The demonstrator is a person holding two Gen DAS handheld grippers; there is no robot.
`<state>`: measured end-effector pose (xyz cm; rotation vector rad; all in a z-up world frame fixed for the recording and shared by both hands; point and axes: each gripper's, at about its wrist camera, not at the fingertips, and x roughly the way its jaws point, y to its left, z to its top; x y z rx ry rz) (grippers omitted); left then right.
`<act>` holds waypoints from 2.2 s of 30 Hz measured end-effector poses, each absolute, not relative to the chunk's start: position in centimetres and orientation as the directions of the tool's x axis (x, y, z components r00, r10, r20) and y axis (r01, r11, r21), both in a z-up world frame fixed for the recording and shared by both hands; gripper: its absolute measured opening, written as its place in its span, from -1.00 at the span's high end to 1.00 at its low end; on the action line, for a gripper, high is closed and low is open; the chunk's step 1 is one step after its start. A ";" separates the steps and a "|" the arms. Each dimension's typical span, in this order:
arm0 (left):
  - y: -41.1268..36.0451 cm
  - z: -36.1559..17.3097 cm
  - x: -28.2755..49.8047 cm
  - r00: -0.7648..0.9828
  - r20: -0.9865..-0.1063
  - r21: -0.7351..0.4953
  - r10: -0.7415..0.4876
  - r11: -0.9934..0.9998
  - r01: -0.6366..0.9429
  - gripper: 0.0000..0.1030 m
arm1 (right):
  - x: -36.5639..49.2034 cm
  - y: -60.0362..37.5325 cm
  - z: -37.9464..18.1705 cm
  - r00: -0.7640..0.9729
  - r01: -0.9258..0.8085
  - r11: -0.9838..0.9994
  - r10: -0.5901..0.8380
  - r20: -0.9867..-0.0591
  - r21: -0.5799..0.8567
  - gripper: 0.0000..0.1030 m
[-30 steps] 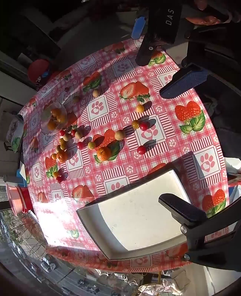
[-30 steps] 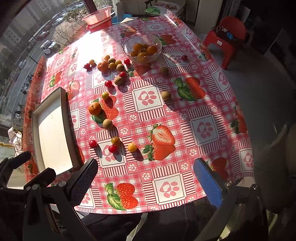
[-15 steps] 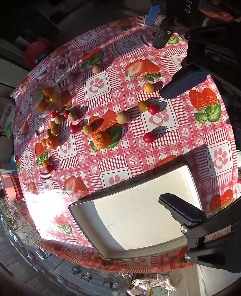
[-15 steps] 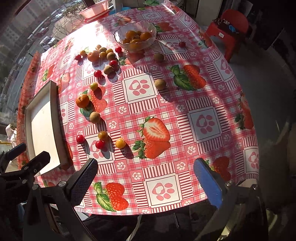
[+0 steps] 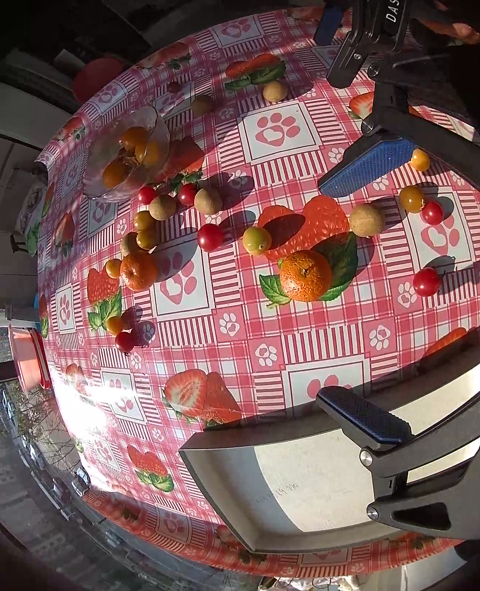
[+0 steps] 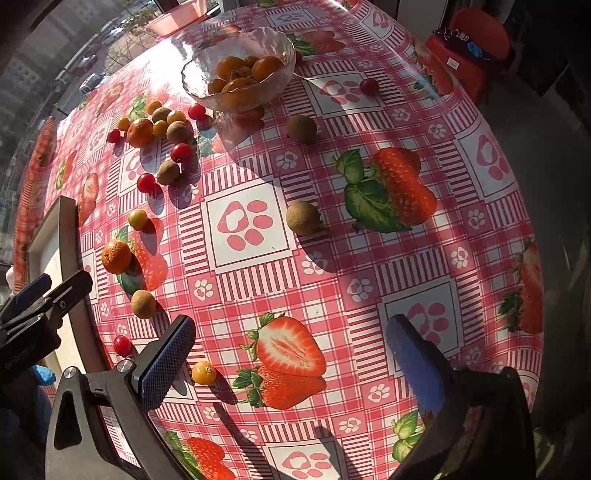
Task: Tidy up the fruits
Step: 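Move the left tool toward a mandarin while the right tool approaches a brown kiwi, then close the left tool on the mandarin while the right tool grasps the kiwi, then carry the mandarin and kiwi in both tools over the white tray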
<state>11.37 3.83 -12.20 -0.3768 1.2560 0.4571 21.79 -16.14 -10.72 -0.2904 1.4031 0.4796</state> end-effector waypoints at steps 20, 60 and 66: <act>4.8 -16.7 14.2 0.226 -0.967 -0.030 0.116 0.831 -0.555 -0.14 | 25.6 -11.2 -14.9 0.221 -0.597 0.802 0.129 -0.967 -0.029 -0.18; 11.5 -11.0 -6.3 0.237 -0.940 -0.030 0.244 0.635 -0.772 0.27 | 9.6 -0.2 -9.6 -0.121 -0.751 0.554 0.420 -0.899 0.360 0.48; 13.4 -13.5 -9.7 0.161 -0.954 0.019 0.254 0.585 -0.811 0.27 | 5.1 4.0 -10.5 -0.199 -0.802 0.459 0.397 -0.896 0.381 0.48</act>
